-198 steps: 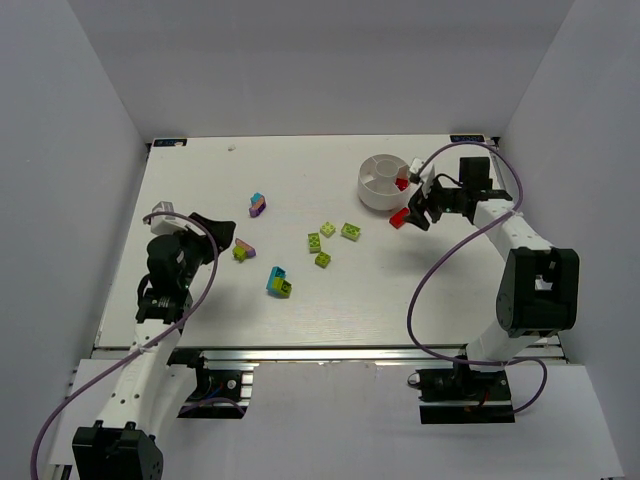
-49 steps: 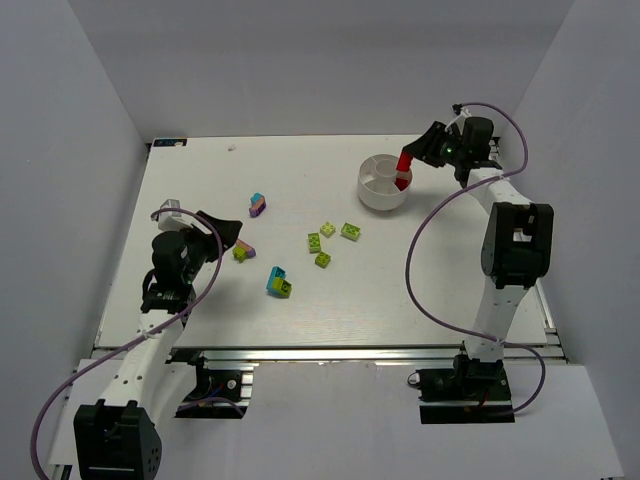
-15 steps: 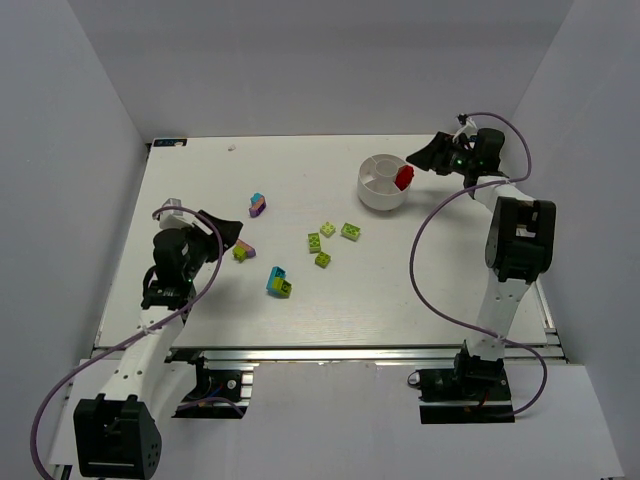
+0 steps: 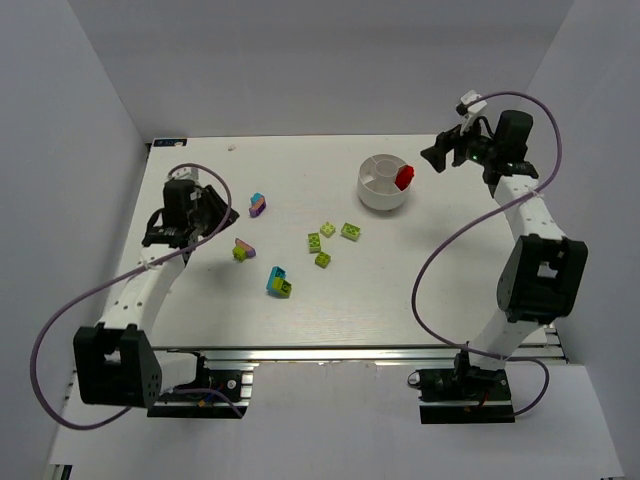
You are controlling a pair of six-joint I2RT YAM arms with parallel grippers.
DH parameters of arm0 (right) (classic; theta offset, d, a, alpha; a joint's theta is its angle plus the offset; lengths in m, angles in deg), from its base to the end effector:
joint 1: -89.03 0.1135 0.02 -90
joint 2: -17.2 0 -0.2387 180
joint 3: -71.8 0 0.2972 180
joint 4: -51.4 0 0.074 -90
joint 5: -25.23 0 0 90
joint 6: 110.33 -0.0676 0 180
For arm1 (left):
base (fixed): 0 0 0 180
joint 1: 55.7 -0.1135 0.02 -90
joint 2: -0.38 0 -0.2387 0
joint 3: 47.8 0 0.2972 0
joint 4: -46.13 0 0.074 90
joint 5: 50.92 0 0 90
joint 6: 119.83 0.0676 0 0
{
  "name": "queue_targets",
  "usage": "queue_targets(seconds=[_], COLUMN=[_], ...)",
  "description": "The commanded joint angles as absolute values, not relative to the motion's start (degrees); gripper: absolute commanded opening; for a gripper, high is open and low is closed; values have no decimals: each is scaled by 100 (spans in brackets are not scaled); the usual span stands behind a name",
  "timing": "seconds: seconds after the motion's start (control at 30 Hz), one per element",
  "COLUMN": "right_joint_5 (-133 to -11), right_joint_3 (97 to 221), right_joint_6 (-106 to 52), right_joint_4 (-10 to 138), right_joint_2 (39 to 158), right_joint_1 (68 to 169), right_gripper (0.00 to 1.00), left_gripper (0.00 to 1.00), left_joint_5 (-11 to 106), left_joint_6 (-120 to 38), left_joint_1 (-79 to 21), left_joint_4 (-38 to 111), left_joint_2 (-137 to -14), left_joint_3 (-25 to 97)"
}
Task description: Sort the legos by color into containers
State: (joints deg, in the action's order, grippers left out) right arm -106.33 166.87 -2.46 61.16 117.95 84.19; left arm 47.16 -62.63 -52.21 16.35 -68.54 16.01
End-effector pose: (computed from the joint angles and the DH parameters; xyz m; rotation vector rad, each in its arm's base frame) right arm 0.4824 0.0042 0.2854 -0.6876 1.6496 0.3814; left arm 0.3445 -0.0305 0.2291 -0.4820 2.1661 -0.5092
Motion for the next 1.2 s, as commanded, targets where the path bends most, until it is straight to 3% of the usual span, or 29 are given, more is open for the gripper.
queue_targets(seconds=[0.0,0.03,0.07,0.13,0.17,0.27,0.33,0.37,0.43,0.73,0.93,1.17], right_joint_5=[-10096,-10446,-10998,-11511,-11783,-11585,-11417,-11303,-11084,-10810,-10801,-10775], right_joint_3=[16430,16631,17068,17160,17004,16286,15932,15625,15064,14726,14656,14576], right_joint_6=[1189,1654,2067,2781,3010,3477,3487,3434,2902,2020,1694,1667], right_joint_4=[6215,7427,8039,8745,9192,9346,9328,9285,8892,8160,7879,7808], right_joint_2=[11265,11326,11431,11406,11275,10819,10590,10406,10073,10008,9991,10000], right_joint_1=[8402,8384,8384,8410,8497,8883,9191,9419,9796,10072,10072,10072], right_gripper=[89,84,67,49,30,15,20,36,47,54,54,55], left_gripper=[53,64,69,73,74,74,74,74,73,70,75,81], left_joint_5=[4595,4533,4463,4173,4076,3988,3725,3654,3122,2169,2133,2335], left_joint_6=[-6156,-6156,-6147,-6130,-6138,-6314,-6446,-6507,-6691,-6763,-6649,-5358], left_joint_1=[-4798,-4683,-4569,-4200,-4103,-3874,-3768,-3733,-3680,-3697,-3820,-3856], left_joint_4=[953,856,655,487,382,398,390,311,-143,-752,-666,-840], left_joint_2=[-7299,-7431,-7728,-7994,-8204,-8442,-8548,-8679,-9082,-9567,-9972,-10875], left_joint_3=[1982,2097,2211,2561,2651,2809,2853,2906,3142,3697,4171,5340])
